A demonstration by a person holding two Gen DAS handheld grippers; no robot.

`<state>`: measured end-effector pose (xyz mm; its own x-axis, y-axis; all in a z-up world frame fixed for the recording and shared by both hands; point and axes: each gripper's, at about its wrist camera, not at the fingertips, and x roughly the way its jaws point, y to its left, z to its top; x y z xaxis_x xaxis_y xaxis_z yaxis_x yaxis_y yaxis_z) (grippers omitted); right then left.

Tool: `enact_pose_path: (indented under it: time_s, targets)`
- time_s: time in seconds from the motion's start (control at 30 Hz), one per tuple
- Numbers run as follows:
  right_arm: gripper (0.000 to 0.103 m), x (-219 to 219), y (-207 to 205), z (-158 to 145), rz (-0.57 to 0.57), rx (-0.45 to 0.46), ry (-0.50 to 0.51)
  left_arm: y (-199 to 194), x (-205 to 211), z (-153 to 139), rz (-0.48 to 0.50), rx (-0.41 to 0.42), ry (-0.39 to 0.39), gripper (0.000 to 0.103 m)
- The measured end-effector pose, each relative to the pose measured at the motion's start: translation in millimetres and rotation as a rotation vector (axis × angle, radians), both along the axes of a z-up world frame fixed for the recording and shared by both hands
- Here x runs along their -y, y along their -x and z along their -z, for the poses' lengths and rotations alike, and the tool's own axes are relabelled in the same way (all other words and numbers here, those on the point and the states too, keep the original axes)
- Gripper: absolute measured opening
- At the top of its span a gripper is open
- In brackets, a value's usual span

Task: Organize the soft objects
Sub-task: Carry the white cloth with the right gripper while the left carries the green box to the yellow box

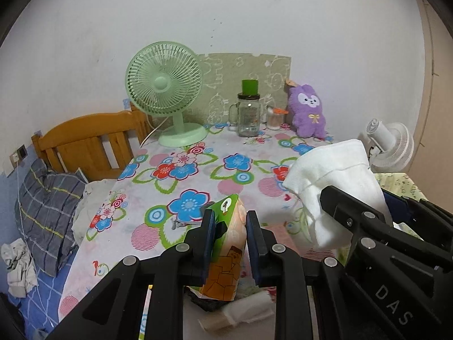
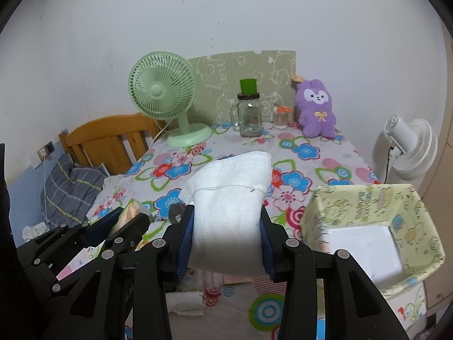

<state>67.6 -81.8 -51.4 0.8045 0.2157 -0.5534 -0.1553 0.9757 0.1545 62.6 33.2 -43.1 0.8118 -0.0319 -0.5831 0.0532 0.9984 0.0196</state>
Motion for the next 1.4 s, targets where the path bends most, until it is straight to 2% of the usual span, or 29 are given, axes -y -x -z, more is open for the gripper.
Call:
enact_pose_path:
  time_s: [0.4, 0.7, 1.4]
  targets:
    - [0.044, 36.8, 24.3, -14.9, 0.018, 0.048, 0.019, 18.3, 34.2, -12.5, 0.03, 0.047, 0.015, 0.021]
    - [0.044, 71.4, 35.2, -15.1, 0.08, 0.061, 0.007, 22.7, 67.8, -16.3, 0.078, 0.069, -0.005, 0.021]
    - [0.044, 137.5, 28.7, -25.6, 0.144, 0.093, 0.004, 10.6, 136.8, -29.2, 0.165, 0.099, -0.004, 0.021]
